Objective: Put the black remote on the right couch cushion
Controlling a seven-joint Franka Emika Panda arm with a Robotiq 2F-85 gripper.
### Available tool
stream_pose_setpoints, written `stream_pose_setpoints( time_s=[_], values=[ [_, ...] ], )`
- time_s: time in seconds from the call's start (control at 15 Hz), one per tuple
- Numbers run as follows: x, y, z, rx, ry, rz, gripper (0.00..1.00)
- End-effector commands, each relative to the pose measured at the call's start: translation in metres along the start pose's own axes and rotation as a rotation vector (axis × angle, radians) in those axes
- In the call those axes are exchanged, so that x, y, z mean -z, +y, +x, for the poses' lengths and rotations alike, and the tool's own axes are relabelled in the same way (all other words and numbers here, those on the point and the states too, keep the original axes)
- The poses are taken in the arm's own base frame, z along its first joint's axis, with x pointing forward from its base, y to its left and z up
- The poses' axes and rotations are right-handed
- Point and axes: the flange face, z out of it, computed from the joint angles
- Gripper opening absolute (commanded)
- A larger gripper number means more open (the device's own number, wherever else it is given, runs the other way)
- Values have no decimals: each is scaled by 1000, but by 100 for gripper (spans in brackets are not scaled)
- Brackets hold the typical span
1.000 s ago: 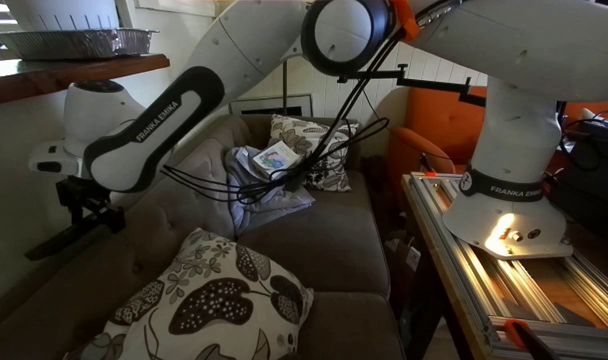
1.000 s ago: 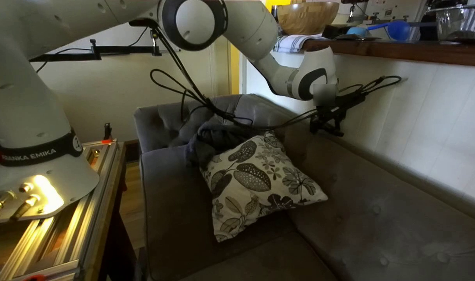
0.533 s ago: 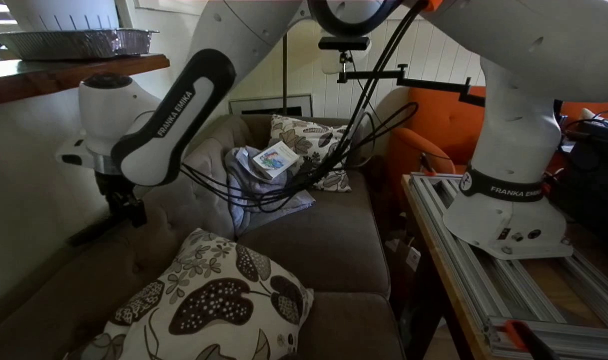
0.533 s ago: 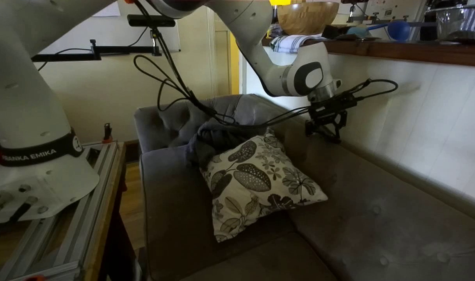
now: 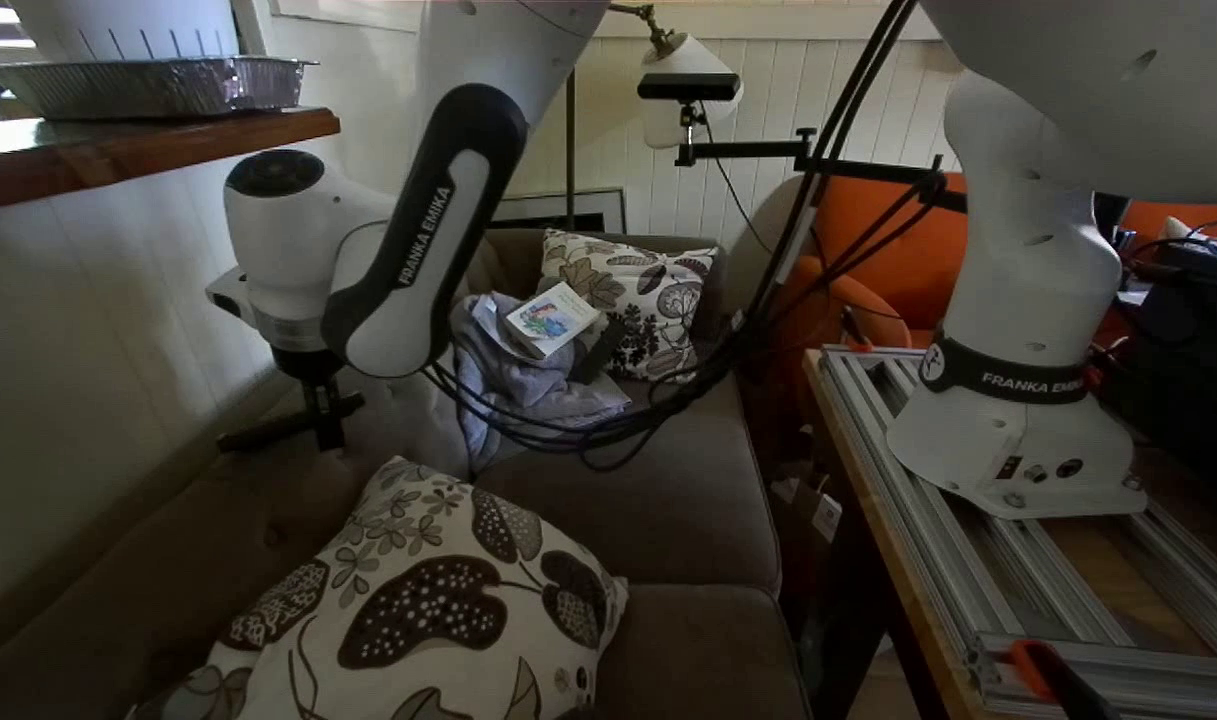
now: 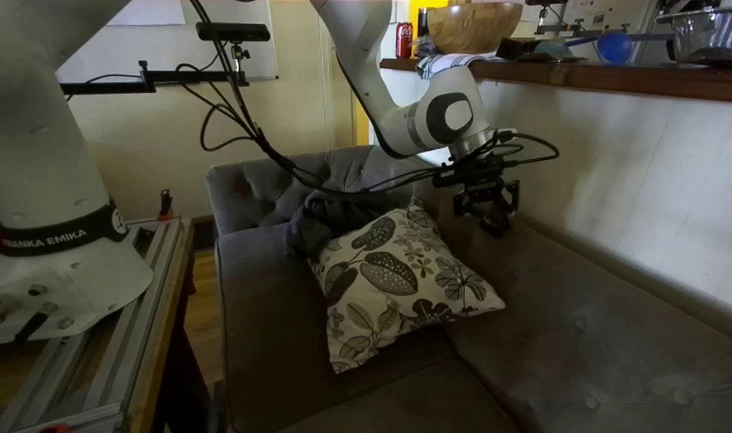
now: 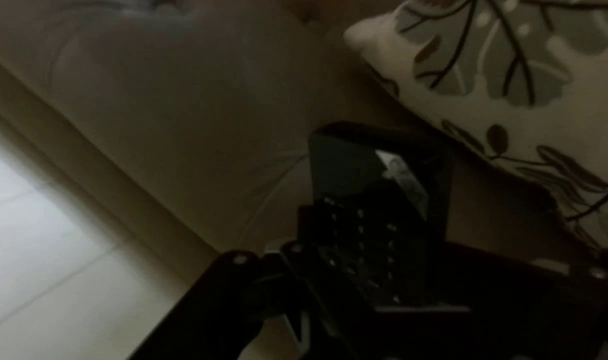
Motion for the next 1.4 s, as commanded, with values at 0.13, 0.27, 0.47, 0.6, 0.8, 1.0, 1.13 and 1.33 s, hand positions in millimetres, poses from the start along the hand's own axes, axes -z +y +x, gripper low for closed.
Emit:
stream_pose_setpoints(
  time_s=[0.13,0.27,0.47,0.6,0.8,1.0,1.13,1.33],
  values=[
    [1,-54,-86,-292,-154,47,32],
    [-9,-75,-126,-398,-228,53,32],
    [-19,-101,-193,-573,-291,54,32],
    [-36,-93,-172,-487,-294,49,57],
    [-36,-88,-164,-485,-280,44,57],
    [-26,-83,-152,-482,-248,56,84],
    [-7,-67,-137,-474,-189,50,97],
    [17,-37,-117,-399,-113,33,100]
  ],
)
